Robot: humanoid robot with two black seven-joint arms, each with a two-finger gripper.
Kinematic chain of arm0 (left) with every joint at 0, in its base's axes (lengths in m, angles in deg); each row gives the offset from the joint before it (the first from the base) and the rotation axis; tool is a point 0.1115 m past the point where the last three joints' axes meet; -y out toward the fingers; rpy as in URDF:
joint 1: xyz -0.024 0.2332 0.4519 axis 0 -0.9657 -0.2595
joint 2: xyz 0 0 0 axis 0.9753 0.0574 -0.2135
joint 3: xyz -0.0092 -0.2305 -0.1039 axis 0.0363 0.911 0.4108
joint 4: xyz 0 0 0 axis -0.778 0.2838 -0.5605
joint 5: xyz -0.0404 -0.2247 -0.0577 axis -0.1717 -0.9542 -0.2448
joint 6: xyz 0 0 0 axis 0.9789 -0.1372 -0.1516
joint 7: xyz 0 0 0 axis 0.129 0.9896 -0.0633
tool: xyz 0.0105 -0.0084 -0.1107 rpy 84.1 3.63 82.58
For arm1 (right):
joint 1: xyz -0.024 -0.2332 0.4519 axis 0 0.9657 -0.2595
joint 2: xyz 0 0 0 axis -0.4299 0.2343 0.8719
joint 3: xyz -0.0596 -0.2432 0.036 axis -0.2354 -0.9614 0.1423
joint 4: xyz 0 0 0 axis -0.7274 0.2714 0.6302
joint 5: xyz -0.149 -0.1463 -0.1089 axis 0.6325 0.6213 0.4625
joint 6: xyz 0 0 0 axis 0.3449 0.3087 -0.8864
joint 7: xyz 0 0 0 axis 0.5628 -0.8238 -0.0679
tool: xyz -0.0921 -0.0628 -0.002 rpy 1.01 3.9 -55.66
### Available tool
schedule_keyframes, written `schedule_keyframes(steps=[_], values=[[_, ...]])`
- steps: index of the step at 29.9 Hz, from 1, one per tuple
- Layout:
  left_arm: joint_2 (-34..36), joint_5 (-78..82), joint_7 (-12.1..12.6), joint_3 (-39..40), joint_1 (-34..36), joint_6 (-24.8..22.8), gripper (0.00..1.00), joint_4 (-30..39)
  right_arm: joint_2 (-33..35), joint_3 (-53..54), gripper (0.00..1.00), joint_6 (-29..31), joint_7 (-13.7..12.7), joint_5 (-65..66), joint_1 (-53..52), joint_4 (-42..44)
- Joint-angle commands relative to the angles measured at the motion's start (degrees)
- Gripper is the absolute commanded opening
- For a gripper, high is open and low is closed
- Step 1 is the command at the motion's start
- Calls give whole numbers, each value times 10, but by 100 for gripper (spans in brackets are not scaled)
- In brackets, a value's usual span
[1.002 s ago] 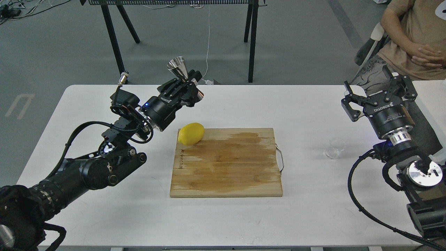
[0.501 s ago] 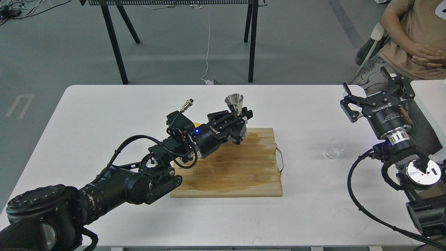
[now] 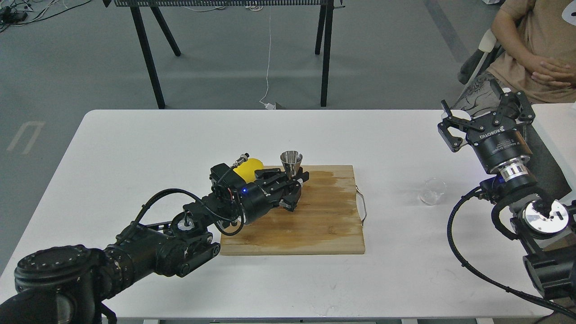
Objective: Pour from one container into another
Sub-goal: 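Carry the jigger with the left gripper over the wooden board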
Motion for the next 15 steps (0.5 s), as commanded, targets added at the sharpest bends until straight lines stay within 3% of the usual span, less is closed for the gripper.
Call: schedule_keyframes(steps=[1,15], values=[[0,0,0,-5,-13,0,4,5,0,0,99,0,0,1,-1,2],[0,0,0,-14,-20,0,9,16,0,-2,99,0,-2,2,0,-1]])
